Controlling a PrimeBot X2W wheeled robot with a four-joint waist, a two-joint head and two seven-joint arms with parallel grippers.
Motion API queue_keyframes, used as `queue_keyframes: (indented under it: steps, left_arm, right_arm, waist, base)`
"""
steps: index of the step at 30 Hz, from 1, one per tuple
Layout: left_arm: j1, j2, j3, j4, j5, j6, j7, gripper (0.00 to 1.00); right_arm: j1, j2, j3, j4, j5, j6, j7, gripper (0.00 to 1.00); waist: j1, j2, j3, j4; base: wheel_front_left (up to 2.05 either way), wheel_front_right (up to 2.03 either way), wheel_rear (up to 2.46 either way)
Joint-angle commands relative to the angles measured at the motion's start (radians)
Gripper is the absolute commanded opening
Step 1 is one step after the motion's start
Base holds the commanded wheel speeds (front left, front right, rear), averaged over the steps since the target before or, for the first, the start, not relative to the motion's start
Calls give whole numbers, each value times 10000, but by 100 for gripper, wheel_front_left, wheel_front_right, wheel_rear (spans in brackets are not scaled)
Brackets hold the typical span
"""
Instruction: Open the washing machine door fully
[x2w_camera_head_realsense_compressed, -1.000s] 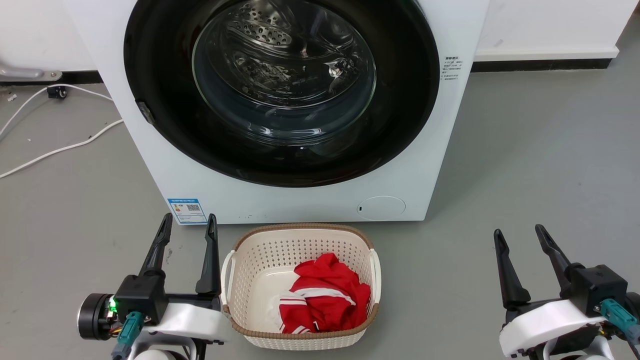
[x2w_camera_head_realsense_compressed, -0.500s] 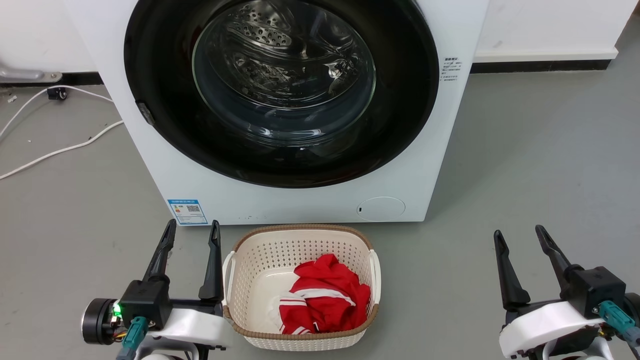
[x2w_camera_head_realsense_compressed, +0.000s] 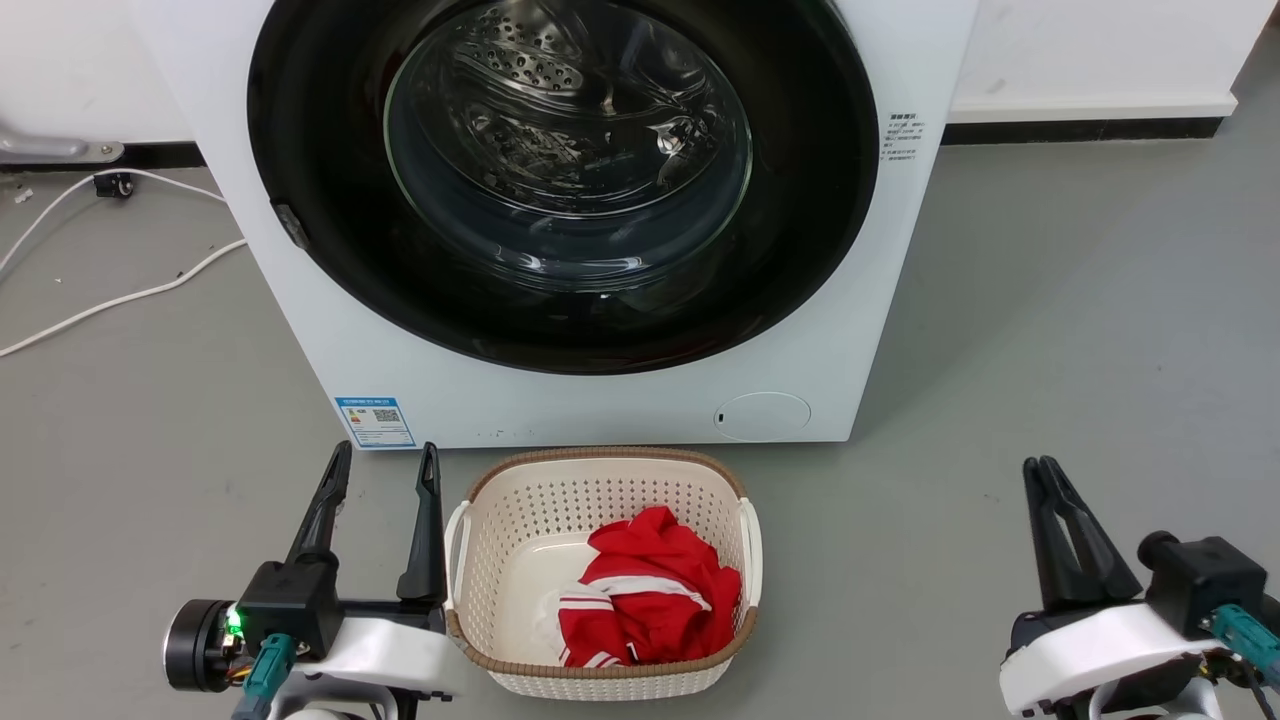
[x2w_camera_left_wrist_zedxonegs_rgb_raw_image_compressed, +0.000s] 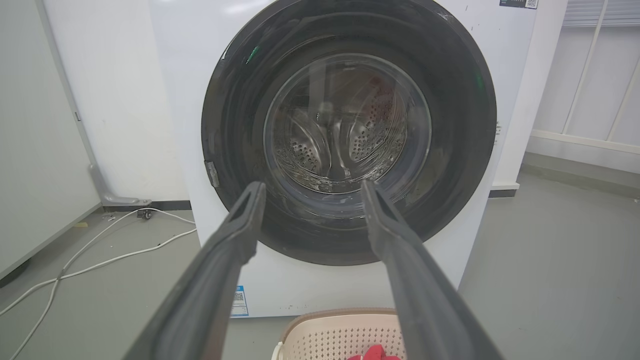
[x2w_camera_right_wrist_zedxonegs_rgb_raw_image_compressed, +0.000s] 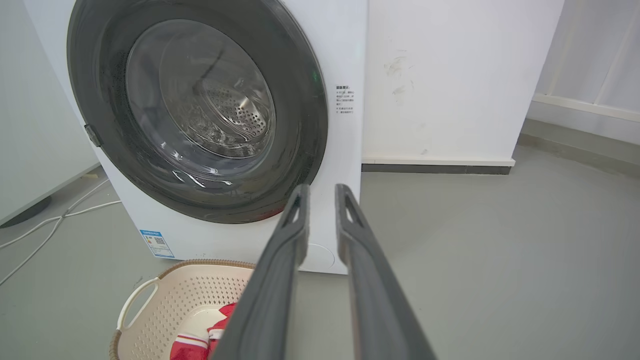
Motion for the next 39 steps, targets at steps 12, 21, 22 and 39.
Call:
queue_keyframes:
  steps: [12, 21, 22, 39]
  left_arm:
    - [29, -49, 109, -39, -34, -10, -23, 100]
    - [-294, -66, 93, -248, -113, -2, -23, 100]
    - [-354, -66, 97, -277, -131, -3, -23, 100]
    - [-1736, -80, 327, -1100, -158, -181, -23, 100]
  right_arm:
    - [-419, 24, 641, 196, 10628, -1, -1602, 0]
    - [-1775, 12, -31, 172, 13846, -1, -1403, 0]
    - [-2022, -88, -147, 259, 13948, -1, -1297, 0]
    - [-8721, -1930, -389, 3714, 14469, -1, 958, 0]
  waist:
    - [0, 0, 119, 35]
    - [0, 0, 637, 53]
    - [0, 0, 733, 59]
    - [0, 0, 3050, 228]
  base:
    - [0, 0, 0]
    - [0, 0, 0]
    - [0, 0, 0]
    - [0, 0, 0]
